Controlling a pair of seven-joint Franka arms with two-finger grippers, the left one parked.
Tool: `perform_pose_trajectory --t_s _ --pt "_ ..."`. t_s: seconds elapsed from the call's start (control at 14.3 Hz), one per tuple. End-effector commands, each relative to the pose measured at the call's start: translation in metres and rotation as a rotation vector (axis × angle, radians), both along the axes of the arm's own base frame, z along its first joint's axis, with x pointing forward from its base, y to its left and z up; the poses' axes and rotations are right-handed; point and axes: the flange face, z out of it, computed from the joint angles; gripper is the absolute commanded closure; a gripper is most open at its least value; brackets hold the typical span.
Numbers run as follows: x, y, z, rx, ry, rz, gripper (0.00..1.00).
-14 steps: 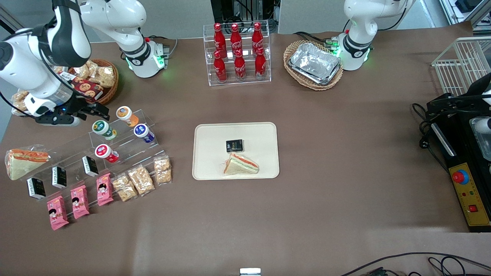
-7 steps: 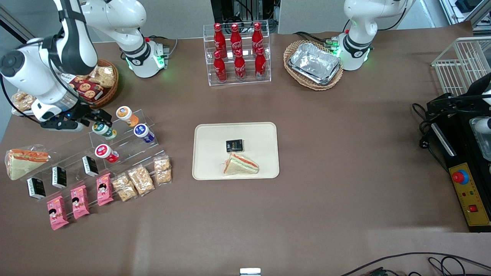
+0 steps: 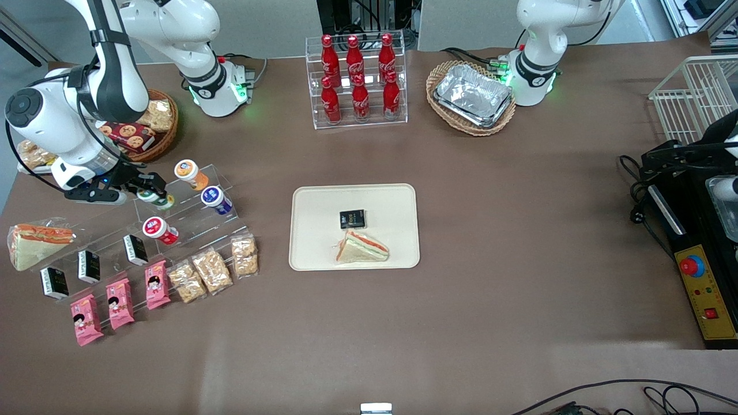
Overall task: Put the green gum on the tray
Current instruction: 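Lower the right gripper and grasp the green-labelled gum bottle, then lift the green gum bottle and carry it toward the cream tray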
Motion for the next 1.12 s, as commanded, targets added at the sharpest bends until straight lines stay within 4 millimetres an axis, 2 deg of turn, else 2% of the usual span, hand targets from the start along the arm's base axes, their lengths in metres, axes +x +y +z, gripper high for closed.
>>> perform_pose_trajectory --t_s 0.0,0.14,0.28,0.84,1.05 --pt "-0.001 -0.007 0.001 -0.011 -0.019 0.023 0.63" --pt "0.000 -0.014 0.006 -0.010 -0.026 0.026 0.63" --pt "0.006 -0.020 0.023 -0.011 -0.046 0.047 0.68" --pt "0.059 -0.027 0.158 0.025 0.076 0.057 0.69" --pt "0.066 -0.024 0.203 0.035 0.124 0.062 0.68"
